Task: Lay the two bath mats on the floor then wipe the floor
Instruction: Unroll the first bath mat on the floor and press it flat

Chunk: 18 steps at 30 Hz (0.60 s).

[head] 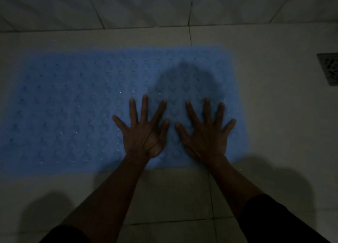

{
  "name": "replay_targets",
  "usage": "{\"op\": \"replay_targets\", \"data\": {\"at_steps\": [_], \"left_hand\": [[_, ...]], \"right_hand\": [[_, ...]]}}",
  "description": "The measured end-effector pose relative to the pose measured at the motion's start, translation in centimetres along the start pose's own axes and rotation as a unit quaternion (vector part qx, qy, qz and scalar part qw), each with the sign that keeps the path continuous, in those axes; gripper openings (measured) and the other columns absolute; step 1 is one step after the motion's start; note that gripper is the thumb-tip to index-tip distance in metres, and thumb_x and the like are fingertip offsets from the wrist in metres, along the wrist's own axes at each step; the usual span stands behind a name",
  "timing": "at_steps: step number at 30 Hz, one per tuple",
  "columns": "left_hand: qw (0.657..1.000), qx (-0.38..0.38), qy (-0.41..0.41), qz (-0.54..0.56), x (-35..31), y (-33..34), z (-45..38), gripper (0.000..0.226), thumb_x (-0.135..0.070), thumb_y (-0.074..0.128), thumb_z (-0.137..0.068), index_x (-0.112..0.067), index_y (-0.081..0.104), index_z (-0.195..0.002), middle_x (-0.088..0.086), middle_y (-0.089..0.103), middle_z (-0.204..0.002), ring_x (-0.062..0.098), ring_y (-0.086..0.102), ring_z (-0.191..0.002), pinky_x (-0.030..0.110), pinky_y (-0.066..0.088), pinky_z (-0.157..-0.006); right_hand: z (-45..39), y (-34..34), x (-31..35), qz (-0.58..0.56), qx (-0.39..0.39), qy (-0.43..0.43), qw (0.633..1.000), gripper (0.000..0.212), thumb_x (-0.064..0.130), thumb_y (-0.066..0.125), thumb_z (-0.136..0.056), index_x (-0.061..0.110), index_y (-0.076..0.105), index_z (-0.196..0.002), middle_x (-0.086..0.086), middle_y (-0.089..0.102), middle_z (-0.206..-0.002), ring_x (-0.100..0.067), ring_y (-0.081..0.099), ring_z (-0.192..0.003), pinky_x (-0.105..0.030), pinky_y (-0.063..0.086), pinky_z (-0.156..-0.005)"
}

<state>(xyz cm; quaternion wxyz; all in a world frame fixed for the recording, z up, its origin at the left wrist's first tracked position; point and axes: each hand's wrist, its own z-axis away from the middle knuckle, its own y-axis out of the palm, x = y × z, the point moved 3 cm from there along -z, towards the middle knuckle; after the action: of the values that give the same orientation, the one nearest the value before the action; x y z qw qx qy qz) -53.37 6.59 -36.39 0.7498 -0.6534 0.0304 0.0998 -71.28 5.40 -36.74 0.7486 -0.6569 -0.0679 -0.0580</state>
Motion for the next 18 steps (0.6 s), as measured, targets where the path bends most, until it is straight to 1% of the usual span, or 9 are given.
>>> {"op": "replay_targets", "data": {"at_steps": [5,10,13,15,17,18], "left_hand": [[1.0,0.02,-0.006,-0.008,0.2,0.3,-0.3,0.055,-0.068,0.009,-0.097,-0.058,-0.012,-0.147,-0.005,-0.021,-0.164,0.029,-0.026,-0.148,0.077,-0.008,-0.106],[0.999,0.05,-0.011,0.011,0.1,-0.2,-0.2,0.054,-0.069,0.006,-0.096,-0.061,-0.015,-0.145,-0.007,-0.025,-0.162,0.028,-0.03,-0.146,0.076,-0.012,-0.105],[0.997,0.081,-0.006,0.016,0.1,-1.0,-0.3,0.057,-0.072,0.006,-0.093,-0.061,-0.014,-0.145,-0.006,-0.024,-0.163,0.03,-0.03,-0.146,0.077,-0.011,-0.105],[0.996,0.092,-0.002,0.002,0.2,-1.6,-0.6,0.06,-0.074,0.008,-0.091,-0.06,-0.007,-0.147,-0.004,-0.015,-0.165,0.032,-0.021,-0.149,0.078,-0.007,-0.106],[0.998,0.053,0.016,-0.033,0.2,-2.4,-1.2,0.062,-0.074,0.011,-0.092,-0.055,0.006,-0.15,0.001,0.007,-0.164,0.035,0.0,-0.15,0.078,0.001,-0.106],[0.998,0.027,0.021,-0.044,0.2,-2.8,-1.6,0.063,-0.073,0.013,-0.092,-0.051,0.011,-0.151,0.003,0.016,-0.161,0.034,0.009,-0.148,0.077,0.006,-0.106]], "right_hand": [[-0.3,0.5,0.0,0.0,-0.004,-0.004,1.0,0.073,0.081,0.024,-0.086,0.053,0.003,-0.15,0.001,-0.008,-0.165,-0.037,-0.015,-0.148,-0.077,0.0,-0.107],[-0.3,0.0,0.1,-0.003,0.033,-0.003,0.999,0.072,0.082,0.02,-0.085,0.054,0.001,-0.149,0.0,-0.01,-0.164,-0.039,-0.018,-0.147,-0.077,0.0,-0.106],[-0.5,-1.0,0.2,-0.002,0.058,-0.006,0.998,0.073,0.083,0.02,-0.084,0.055,0.003,-0.149,-0.001,-0.007,-0.164,-0.042,-0.013,-0.147,-0.077,0.004,-0.105],[-0.7,-1.7,0.4,0.0,0.059,-0.016,0.998,0.072,0.08,0.023,-0.085,0.051,0.01,-0.15,-0.004,0.002,-0.164,-0.044,-0.005,-0.147,-0.075,0.005,-0.107],[-1.1,-2.2,0.7,-0.005,0.031,-0.02,0.999,0.071,0.076,0.026,-0.087,0.047,0.017,-0.151,-0.006,0.011,-0.163,-0.039,0.001,-0.148,-0.071,0.004,-0.111],[-1.5,-2.3,0.8,-0.012,0.014,-0.017,1.0,0.071,0.075,0.027,-0.087,0.045,0.018,-0.151,-0.005,0.012,-0.163,-0.036,0.001,-0.149,-0.069,0.003,-0.112]]}}
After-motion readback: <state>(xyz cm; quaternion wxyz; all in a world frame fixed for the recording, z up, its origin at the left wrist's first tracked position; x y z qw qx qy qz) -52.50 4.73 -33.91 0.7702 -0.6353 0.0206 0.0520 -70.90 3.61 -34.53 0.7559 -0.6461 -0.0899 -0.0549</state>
